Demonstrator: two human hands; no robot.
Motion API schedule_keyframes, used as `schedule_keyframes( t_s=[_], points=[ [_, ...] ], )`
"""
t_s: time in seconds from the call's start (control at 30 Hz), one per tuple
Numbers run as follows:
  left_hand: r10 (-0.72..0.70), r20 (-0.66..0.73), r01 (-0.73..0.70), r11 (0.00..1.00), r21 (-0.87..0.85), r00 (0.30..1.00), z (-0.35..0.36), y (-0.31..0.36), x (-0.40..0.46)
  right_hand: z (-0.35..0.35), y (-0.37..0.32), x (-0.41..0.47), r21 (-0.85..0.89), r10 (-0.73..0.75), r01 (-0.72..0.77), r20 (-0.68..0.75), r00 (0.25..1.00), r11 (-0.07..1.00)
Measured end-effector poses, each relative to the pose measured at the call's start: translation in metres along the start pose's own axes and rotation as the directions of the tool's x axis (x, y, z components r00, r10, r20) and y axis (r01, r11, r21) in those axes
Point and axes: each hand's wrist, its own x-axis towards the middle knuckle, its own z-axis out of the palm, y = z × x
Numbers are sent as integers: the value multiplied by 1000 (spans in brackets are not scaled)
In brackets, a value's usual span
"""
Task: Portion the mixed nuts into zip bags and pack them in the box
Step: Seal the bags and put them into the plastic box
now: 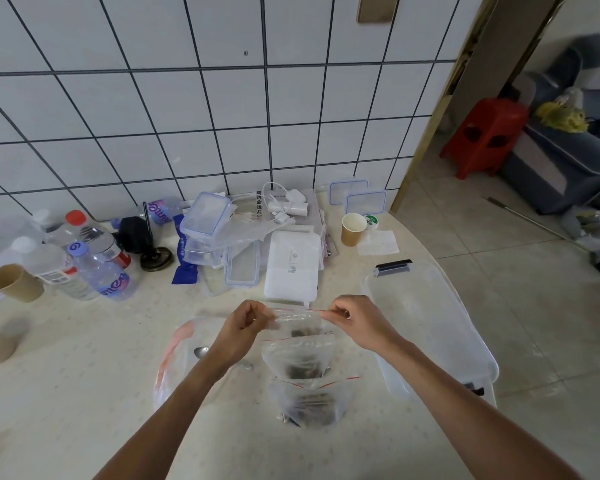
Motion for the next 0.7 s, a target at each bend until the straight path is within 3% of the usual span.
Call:
schedule_keyframes(
  t_s=[0.1,0.2,0.3,0.4,0.5,0.7],
  points=[
    [54,104,-78,965,250,993,-5,-2,-1,6,-6,3,-8,-9,9,79,997,1000],
    [115,215,-216,815,537,970,-5,-5,2,7,-12,4,-22,9,-5,155,988,1000],
    [198,216,-293,667,685,956,-1,-5,7,6,-23,0,-17,41,-38,261,964,999],
    [181,229,-292,642,709,956,2,1,6,4,-29,-7,-115,69,-32,334,940,993],
    [170,275,-318,640,700,946,5,6,2,5,-27,-13,-238,41,30,289,956,971],
    [279,431,-511,548,662,858,10,16,-6,-1,-22,-30,-200,-36,87,246,969,976]
  ],
)
